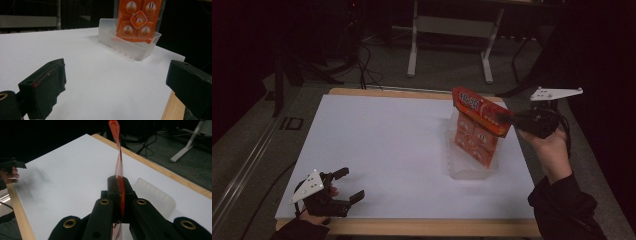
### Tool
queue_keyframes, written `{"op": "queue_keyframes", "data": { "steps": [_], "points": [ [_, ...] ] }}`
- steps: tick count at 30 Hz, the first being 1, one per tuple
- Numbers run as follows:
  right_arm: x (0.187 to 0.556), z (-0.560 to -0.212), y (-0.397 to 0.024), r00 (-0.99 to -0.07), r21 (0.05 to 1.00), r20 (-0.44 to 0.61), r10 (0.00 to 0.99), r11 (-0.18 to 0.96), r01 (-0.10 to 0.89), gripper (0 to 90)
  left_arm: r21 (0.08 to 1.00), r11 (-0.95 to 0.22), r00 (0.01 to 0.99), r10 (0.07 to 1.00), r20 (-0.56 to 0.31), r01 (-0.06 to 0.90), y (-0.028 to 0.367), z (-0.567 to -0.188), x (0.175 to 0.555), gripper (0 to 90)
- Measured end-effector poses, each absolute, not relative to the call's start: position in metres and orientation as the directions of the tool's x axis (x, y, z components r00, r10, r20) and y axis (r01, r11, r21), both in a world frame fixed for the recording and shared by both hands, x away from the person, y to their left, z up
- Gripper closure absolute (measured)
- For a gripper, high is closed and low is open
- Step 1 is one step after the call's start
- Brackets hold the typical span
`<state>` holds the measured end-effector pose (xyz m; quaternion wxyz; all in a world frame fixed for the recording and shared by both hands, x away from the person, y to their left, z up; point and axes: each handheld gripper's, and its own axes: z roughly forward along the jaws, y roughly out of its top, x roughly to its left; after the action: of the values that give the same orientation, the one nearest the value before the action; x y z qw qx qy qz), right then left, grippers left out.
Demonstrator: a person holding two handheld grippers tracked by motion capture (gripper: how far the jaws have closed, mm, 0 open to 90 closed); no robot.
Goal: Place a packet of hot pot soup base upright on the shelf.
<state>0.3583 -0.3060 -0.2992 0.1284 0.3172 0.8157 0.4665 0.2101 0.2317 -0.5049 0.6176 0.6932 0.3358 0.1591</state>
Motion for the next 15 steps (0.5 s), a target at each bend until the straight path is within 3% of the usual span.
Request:
{"op": "queue_keyframes", "data": {
  "steps": [15],
  "points": [
    [0.358,-0.337,-0.325,-0.721,0.841,0.165,0.673,0.286,0.459,90.0,0.964,-0.016,0.730,0.657,-0.189,0.264,0.232,-0.506,0.211,3.0]
  ]
}}
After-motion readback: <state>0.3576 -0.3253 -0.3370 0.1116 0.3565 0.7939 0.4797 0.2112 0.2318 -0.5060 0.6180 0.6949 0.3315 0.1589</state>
